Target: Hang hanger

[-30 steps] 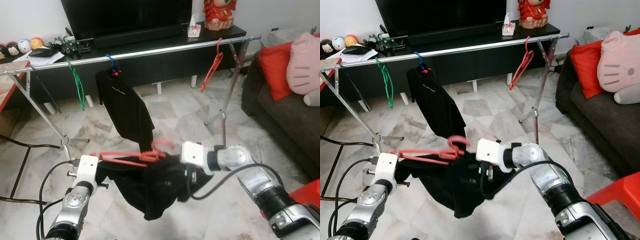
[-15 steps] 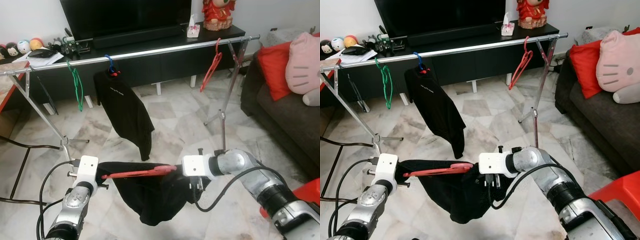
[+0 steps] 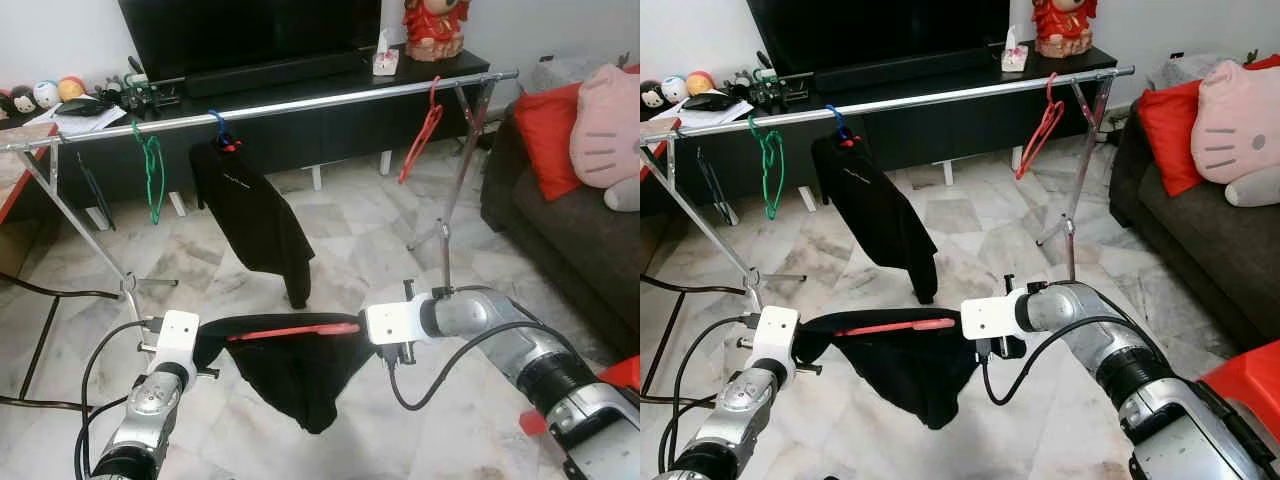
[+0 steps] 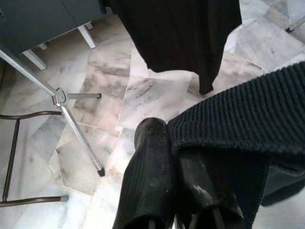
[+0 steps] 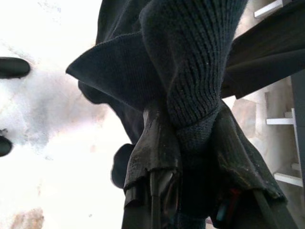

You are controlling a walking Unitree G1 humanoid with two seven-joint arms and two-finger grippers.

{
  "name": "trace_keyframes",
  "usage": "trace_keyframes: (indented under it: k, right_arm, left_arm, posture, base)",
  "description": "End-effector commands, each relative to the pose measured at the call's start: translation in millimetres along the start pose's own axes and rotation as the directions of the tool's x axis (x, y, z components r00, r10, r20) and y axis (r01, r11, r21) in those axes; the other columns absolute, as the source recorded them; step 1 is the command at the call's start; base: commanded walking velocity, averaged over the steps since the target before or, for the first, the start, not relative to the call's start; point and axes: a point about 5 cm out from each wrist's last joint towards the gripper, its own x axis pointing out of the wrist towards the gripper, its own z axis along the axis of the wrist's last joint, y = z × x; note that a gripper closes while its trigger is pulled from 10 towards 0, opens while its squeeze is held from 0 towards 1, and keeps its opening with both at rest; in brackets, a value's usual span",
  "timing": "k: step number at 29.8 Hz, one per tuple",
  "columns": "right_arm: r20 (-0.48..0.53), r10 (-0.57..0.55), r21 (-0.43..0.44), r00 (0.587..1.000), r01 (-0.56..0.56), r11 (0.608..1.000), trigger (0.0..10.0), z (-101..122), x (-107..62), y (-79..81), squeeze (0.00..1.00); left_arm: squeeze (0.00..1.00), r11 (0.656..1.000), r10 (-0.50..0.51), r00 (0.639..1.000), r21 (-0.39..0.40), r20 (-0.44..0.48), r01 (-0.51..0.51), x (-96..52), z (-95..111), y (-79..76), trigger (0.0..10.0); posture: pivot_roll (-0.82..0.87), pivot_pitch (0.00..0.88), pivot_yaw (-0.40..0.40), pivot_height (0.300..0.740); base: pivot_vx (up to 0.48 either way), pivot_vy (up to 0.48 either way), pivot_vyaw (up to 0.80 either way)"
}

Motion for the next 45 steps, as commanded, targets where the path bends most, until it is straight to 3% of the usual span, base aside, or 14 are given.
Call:
trace_keyframes:
  k: [1,5,13,18,20,22,28,37,40,43,45]
  right_arm:
    - [-0.086,-0.026,-0.024,0.996,0.024,0.999,0.0,-11.5,-8.3,-8.0,0.00]
    - [-0.176,-0.050,-0.059,0.983,0.040,0.997,0.0,-14.3,-2.2,-5.7,0.00]
    - [-0.232,-0.147,-0.053,0.962,0.138,0.989,0.0,-10.4,6.2,-11.2,0.00]
    - [-0.199,-0.170,0.024,0.965,0.179,0.984,0.0,3.5,17.9,-9.2,0.00]
    - [-0.128,-0.181,0.164,0.975,0.201,0.966,0.0,18.0,27.5,-6.2,0.00]
    - [-0.112,-0.191,0.201,0.975,0.210,0.957,0.0,24.2,32.0,-5.6,0.00]
    - [-0.102,-0.214,0.316,0.971,0.236,0.919,0.0,36.3,45.7,-3.1,0.00]
    - [-0.156,-0.201,0.374,0.967,0.246,0.894,0.0,33.3,55.9,7.3,0.00]
    - [-0.160,-0.203,0.376,0.966,0.250,0.892,0.0,33.0,56.5,7.5,0.00]
    - [-0.172,-0.293,0.484,0.941,0.339,0.807,0.0,32.4,57.2,1.3,0.00]
    - [-0.147,-0.316,0.633,0.937,0.334,0.698,0.0,35.5,59.9,0.4,0.00]
  left_arm:
    - [0.00,0.999,0.048,0.998,-0.001,-0.028,-0.049,-1.1,-2.5,13.3,0.0]
    - [0.00,1.000,0.000,1.000,-0.009,-0.015,0.000,1.2,4.5,10.4,0.0]
    - [0.00,0.997,-0.069,0.997,-0.038,-0.018,0.068,3.5,10.0,3.7,0.0]
    - [0.00,0.989,-0.108,0.994,-0.101,0.007,0.108,6.2,20.7,1.4,0.0]
    - [0.00,0.980,-0.130,0.990,-0.143,0.060,0.137,7.6,34.8,4.7,0.0]
    - [0.00,0.975,-0.144,0.987,-0.159,0.077,0.155,8.1,41.8,6.5,0.0]
    - [0.00,0.950,-0.263,0.945,-0.122,0.194,0.289,2.8,69.7,-1.5,0.0]
    - [0.00,0.907,-0.380,0.889,-0.085,0.257,0.412,-8.8,87.7,-16.2,0.0]
    - [0.00,0.904,-0.387,0.886,-0.085,0.257,0.419,-10.7,88.9,-16.8,0.0]
    - [0.00,0.869,-0.470,0.852,-0.047,0.232,0.492,-18.8,86.6,-23.2,0.0]
    - [0.00,0.845,-0.518,0.825,-0.018,0.226,0.535,-23.4,86.7,-26.7,0.0]
  posture:
    - [-0.09,0.000,0.133,0.740]
    - [-0.09,0.000,0.133,0.740]
    - [-0.09,0.000,0.131,0.740]
    - [-0.09,0.000,0.125,0.740]
    - [-0.09,0.000,0.123,0.740]
    - [-0.09,0.000,0.120,0.740]
    - [-0.09,0.000,0.113,0.740]
    - [-0.08,0.000,0.106,0.740]
    - [-0.08,0.000,0.106,0.740]
    - [-0.08,0.000,0.105,0.740]
    - [-0.08,0.000,0.101,0.740]
  base:
    - [0.000,0.000,0.00]
    - [0.000,0.000,0.00]
    - [0.000,0.000,0.00]
    - [0.000,0.000,0.00]
    - [0.000,0.000,0.00]
    - [0.000,0.000,0.00]
    - [0.000,0.000,0.00]
    - [0.000,0.000,0.00]
    - [0.000,0.000,0.00]
    - [0.000,0.000,0.00]
    - [0.000,0.000,0.00]
